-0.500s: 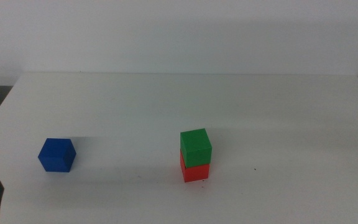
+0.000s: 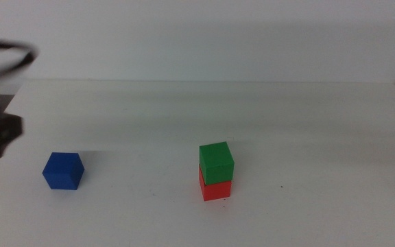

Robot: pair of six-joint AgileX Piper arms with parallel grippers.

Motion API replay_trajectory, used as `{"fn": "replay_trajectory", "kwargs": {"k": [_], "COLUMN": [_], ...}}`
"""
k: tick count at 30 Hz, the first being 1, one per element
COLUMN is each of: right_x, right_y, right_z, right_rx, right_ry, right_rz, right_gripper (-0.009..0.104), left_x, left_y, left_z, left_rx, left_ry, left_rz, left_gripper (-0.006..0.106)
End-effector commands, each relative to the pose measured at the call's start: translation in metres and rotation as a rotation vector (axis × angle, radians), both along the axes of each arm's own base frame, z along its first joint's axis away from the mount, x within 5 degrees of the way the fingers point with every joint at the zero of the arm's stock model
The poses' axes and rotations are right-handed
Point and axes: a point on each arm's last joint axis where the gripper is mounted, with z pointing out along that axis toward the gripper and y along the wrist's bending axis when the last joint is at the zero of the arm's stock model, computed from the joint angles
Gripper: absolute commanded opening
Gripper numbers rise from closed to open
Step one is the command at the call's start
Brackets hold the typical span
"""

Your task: Stack red cubes first, then green, then blue cubes in a specific spot.

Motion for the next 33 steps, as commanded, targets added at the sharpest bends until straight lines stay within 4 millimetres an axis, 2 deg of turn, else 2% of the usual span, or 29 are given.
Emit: {"fn": "replay_trajectory", "kwargs": {"k": [1,5,8,11,16,23,33], "right_x": [0.000,0.000,0.000,0.000,0.000,0.000,0.000], "right_y": [0.000,0.000,0.000,0.000,0.000,0.000,0.000], "right_z": [-0.001,-0.001,-0.001,-0.001,-0.001,-0.001,-0.001], "right_rx": [-0.006,-0.006,-0.006,-0.006,-0.006,-0.006,-0.006], "right_ry": [-0.006,-0.006,-0.006,-0.006,-0.006,-0.006,-0.006], "right_rz": [0.006,0.006,0.006,0.006,0.006,0.006,0.006], "right_gripper": [0.092,0.092,0.092,0.092,0.092,0.092,0.092], "left_x": [0.028,0.082,0.111,0.139,0.173,0.197,0.213], "left_y": [-0.003,-0.007,-0.009,-0.008,-0.005,-0.003,-0.002], "left_z": [-0.006,-0.020,-0.037,-0.055,-0.082,-0.122,-0.158], "left_rx": [-0.023,-0.053,-0.092,-0.071,0.015,0.028,0.042], "left_ry": [0.223,0.353,0.477,0.574,0.643,0.704,0.724], "left_rz": [-0.016,-0.020,0.013,0.016,-0.035,-0.024,-0.018], "left_gripper": [0.094,0.094,0.094,0.094,0.094,0.094,0.094]}}
